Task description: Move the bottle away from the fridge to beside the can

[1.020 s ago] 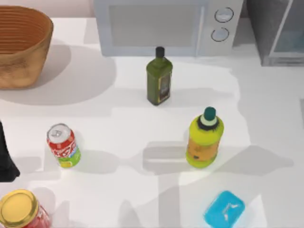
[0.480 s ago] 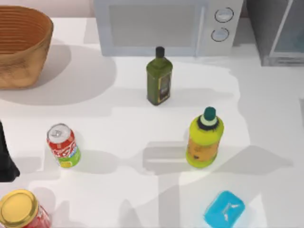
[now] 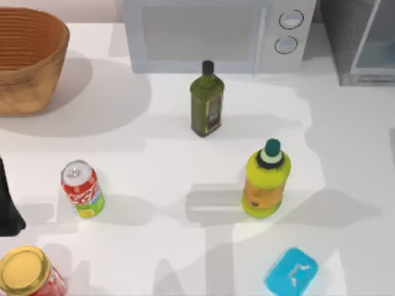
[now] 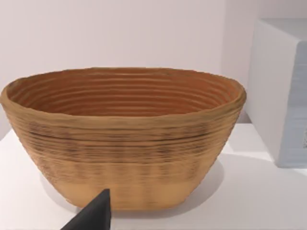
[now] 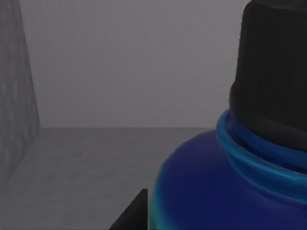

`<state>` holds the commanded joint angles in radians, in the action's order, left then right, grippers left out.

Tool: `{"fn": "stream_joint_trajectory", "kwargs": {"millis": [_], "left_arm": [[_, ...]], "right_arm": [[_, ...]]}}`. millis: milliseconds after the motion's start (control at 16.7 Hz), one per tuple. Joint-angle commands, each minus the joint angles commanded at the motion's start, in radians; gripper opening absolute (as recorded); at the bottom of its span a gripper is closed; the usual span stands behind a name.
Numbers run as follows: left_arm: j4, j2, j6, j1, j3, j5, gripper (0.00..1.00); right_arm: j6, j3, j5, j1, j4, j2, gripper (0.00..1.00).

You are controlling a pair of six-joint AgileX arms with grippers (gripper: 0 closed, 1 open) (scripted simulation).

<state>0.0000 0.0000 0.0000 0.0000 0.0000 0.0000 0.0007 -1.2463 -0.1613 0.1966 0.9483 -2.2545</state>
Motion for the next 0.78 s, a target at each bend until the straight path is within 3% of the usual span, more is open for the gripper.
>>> {"fn": "stream_joint_trajectory", "kwargs": {"millis": [360, 780], "left_arm": [[0.000, 0.000, 0.000, 0.000, 0.000, 0.000, 1.00], [0.000, 0.000, 0.000, 0.000, 0.000, 0.000, 1.00]], "right_arm": [[0.001, -0.029, -0.002, 0.000, -0.139, 0.104, 0.00], [0.003, 0.011, -0.009, 0.004, -0.123, 0.133, 0.00]]}}
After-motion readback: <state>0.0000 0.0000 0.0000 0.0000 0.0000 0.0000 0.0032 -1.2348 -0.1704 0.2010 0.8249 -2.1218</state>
